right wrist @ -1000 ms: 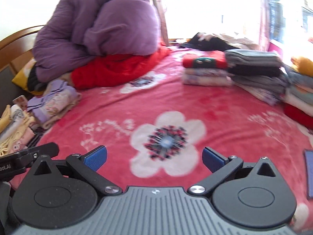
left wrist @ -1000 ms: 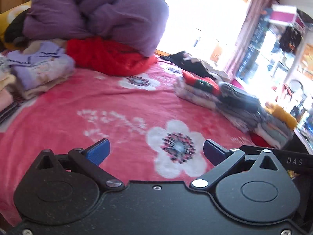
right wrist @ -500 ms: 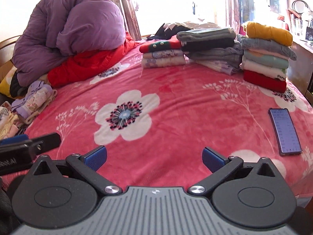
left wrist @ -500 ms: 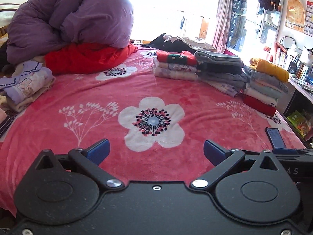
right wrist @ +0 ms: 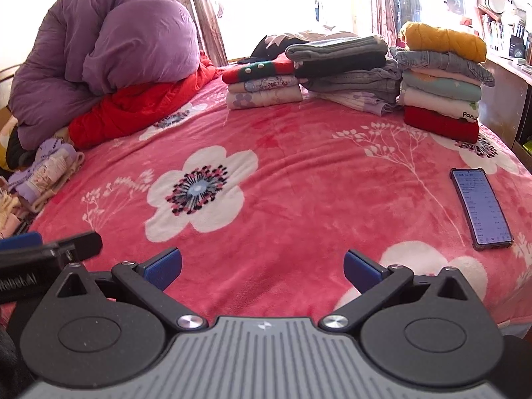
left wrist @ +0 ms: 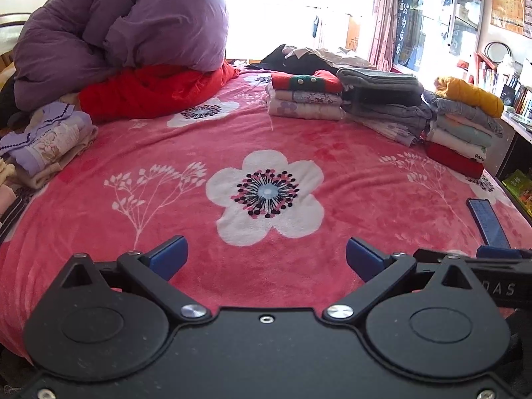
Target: Fold clothes
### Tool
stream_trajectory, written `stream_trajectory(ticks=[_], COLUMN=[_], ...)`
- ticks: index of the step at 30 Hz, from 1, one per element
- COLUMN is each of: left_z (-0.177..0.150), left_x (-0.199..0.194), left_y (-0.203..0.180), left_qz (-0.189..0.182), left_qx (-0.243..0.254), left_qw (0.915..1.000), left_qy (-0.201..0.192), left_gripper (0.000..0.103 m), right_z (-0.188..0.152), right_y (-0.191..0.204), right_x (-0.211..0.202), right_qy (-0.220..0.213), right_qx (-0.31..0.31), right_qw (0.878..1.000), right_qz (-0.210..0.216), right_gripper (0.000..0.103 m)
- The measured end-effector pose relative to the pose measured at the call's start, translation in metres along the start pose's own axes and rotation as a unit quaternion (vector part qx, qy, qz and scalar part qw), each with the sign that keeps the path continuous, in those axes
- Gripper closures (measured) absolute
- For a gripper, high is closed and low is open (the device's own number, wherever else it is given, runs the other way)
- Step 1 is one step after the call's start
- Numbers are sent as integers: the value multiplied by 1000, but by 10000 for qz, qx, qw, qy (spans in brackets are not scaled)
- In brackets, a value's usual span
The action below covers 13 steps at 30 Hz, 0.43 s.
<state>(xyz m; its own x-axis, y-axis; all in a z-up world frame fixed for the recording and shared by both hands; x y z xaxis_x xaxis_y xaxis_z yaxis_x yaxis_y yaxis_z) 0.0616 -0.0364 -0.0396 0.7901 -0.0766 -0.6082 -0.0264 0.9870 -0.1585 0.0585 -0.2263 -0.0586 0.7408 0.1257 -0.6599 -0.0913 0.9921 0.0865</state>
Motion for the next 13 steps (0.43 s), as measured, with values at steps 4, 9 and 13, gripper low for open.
stream_trajectory(ticks=[4,9,13], left_z=[-3,-5,-5], left_x=[6,10,11], left_y=[1,-1,0], left_qz=[-24,-41,-72], left_qx=[-8,35,-16], left_qw=[10000,9999,10000], left_qy=[71,94,57], left_gripper=[0,0,0], right_z=[-3,-3,0], right_y=[-2,2,1], right_x=[6,7,8], right_qy=[62,75,66], right_qx=[-28,-89,-145], right_qw=[10000,9999,9998], right_qz=[-38,-57,-108], right_gripper=[0,0,0])
Point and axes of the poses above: each gripper's, at about its wrist camera, not at the fingertips, and x roughly the way its jaws point, y to its left, z to its top, the point moved 5 cm from there along x, roughly the way its jaws point, and after that the axes turned 7 degrees about -x, right-handed, at the moved point
